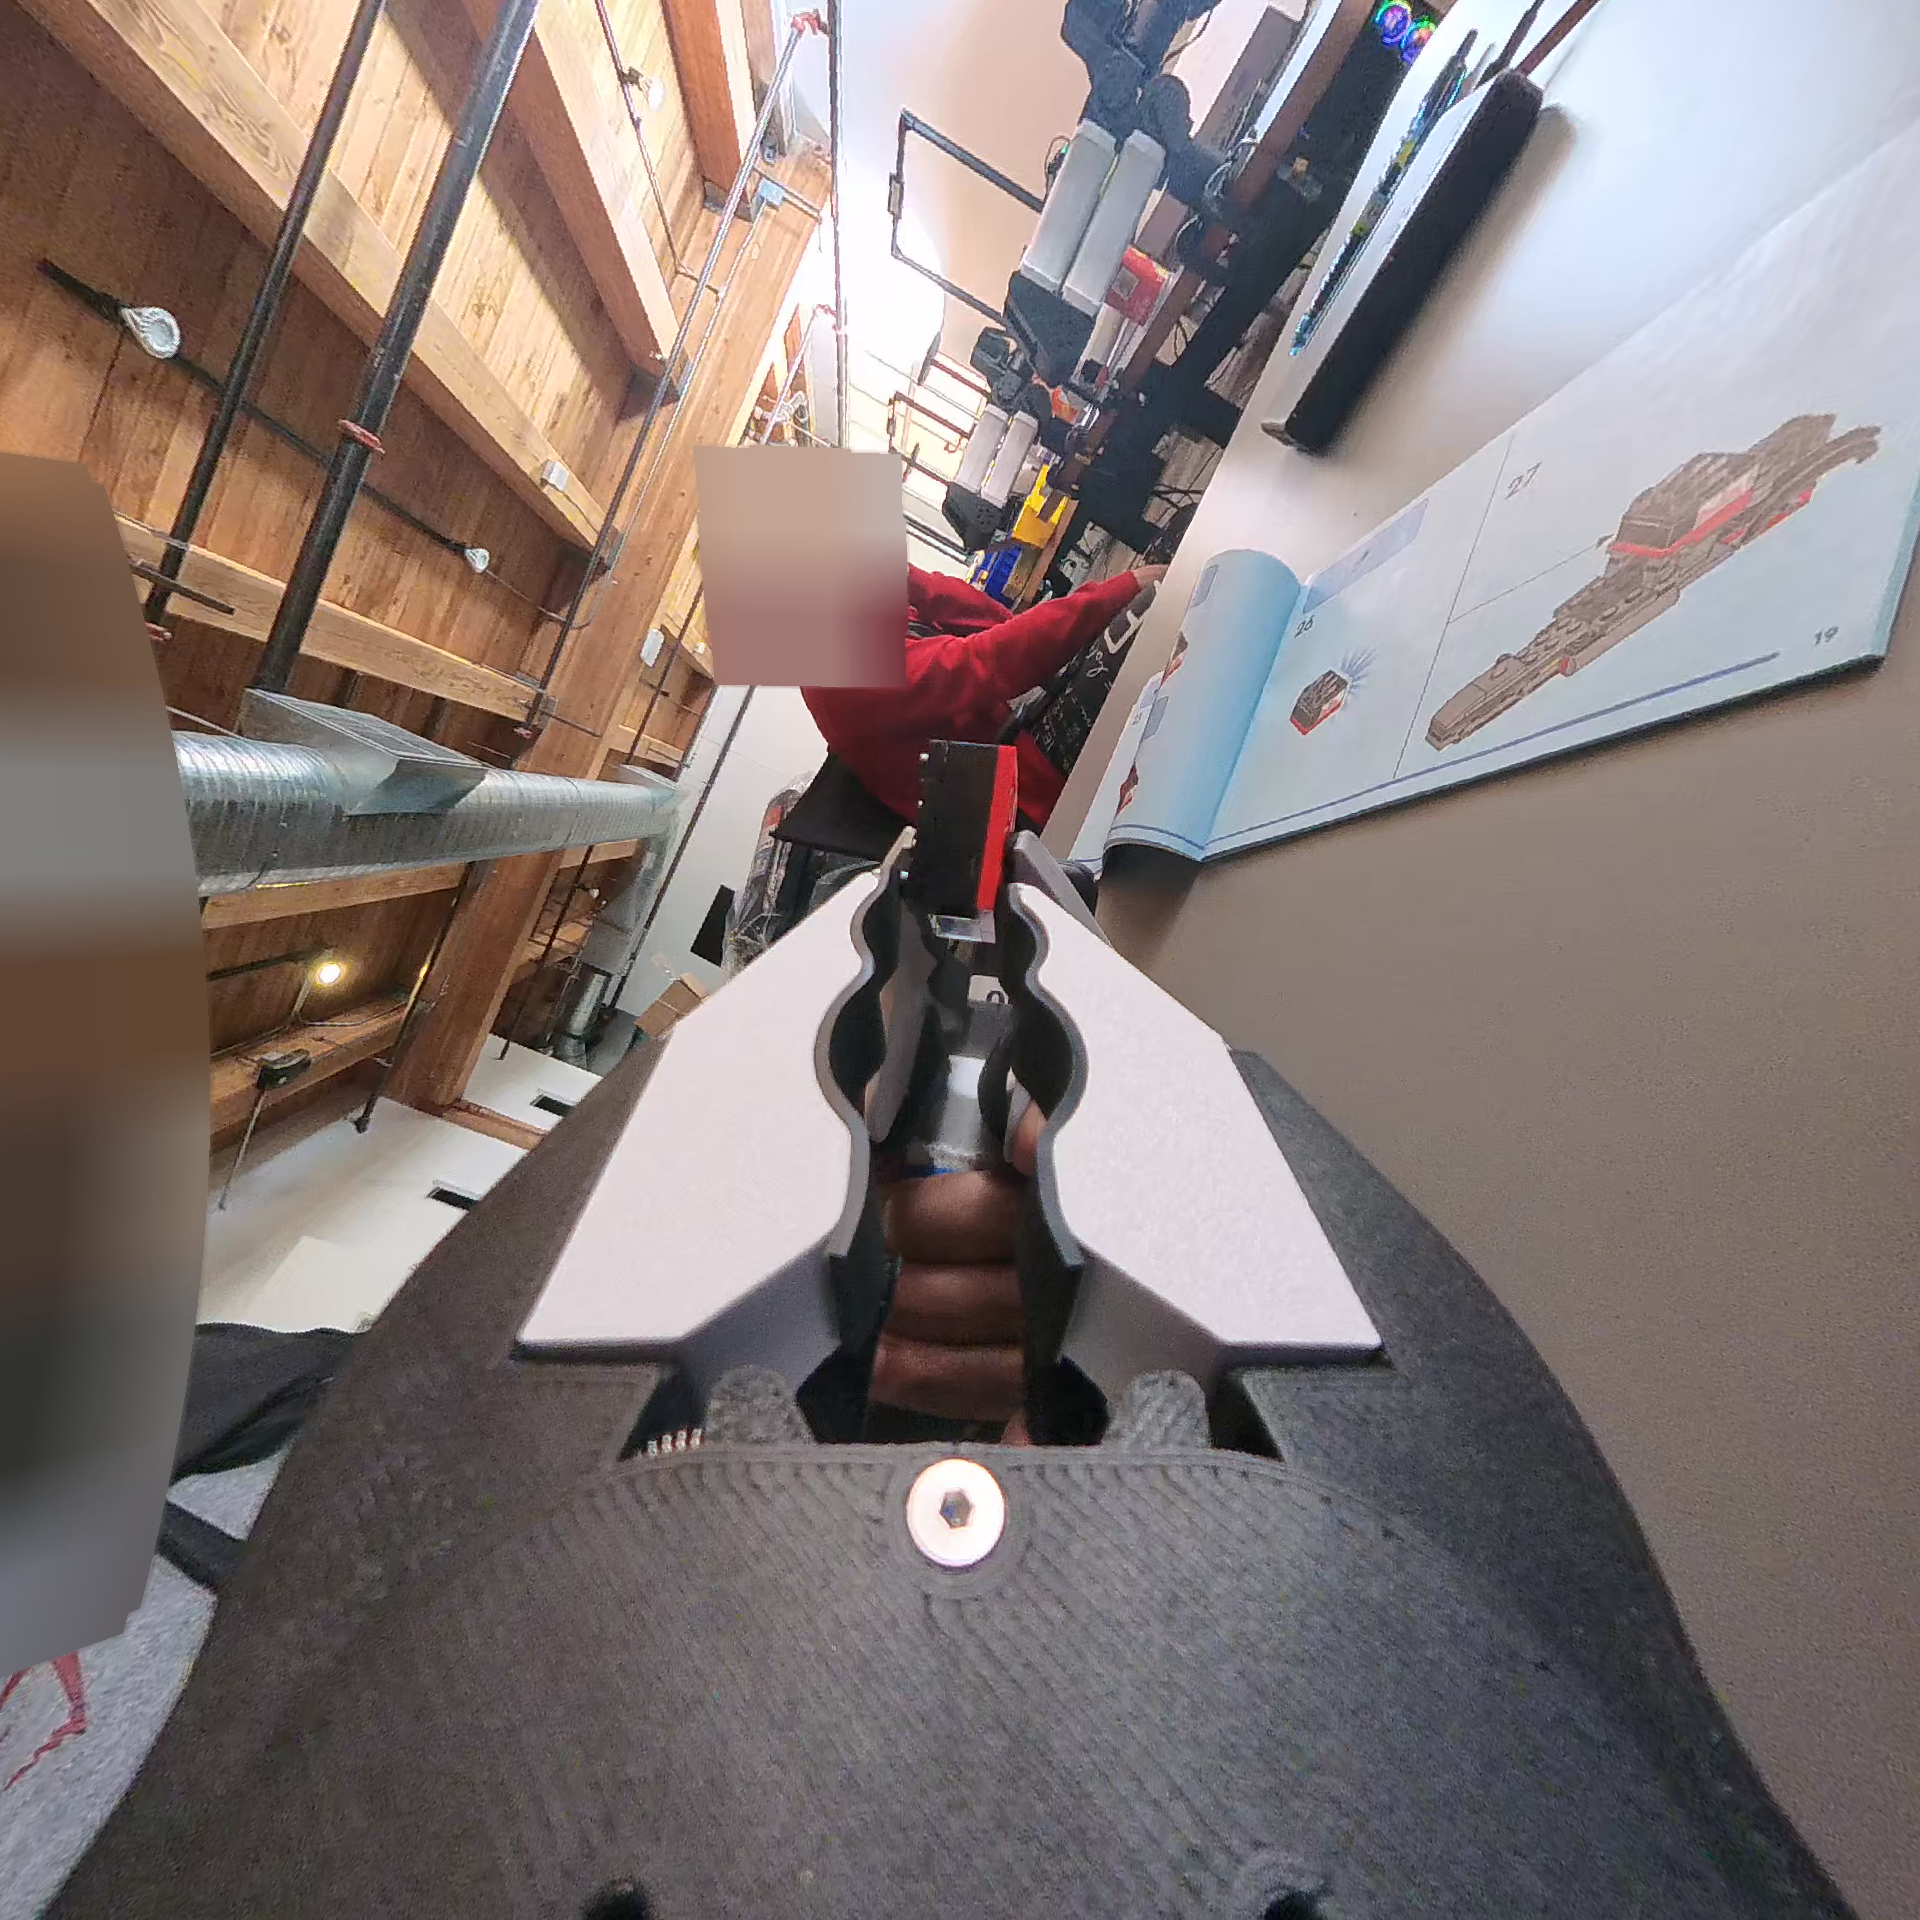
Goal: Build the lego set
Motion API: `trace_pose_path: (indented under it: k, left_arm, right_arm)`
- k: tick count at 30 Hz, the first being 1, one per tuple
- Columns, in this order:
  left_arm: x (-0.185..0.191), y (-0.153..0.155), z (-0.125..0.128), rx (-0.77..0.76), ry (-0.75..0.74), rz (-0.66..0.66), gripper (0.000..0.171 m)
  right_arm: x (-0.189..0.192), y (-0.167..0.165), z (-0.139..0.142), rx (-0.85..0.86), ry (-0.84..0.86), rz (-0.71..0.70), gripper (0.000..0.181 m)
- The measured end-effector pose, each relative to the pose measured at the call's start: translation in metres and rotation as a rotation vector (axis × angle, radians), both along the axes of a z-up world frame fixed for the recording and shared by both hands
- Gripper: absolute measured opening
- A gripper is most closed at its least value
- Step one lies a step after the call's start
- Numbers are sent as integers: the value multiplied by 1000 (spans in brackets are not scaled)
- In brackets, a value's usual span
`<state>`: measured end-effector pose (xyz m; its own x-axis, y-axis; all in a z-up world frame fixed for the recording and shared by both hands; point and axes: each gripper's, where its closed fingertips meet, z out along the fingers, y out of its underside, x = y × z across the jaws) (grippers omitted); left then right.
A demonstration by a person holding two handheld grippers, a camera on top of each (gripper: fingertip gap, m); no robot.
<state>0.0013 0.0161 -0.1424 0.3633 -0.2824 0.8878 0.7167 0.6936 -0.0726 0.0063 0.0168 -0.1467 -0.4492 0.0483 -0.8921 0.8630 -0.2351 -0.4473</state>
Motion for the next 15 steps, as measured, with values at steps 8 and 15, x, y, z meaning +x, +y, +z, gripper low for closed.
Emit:
trace_pose_path:
  k: [8,15]
  left_arm:
    - [0,1,-1,-9,-6,3,17]
    - [-2,-1,-4,-28,-17,6,17]
  right_arm:
    - [0,1,-1,1,0,1,19]
    - [-1,-1,-4,10,11,3,19]
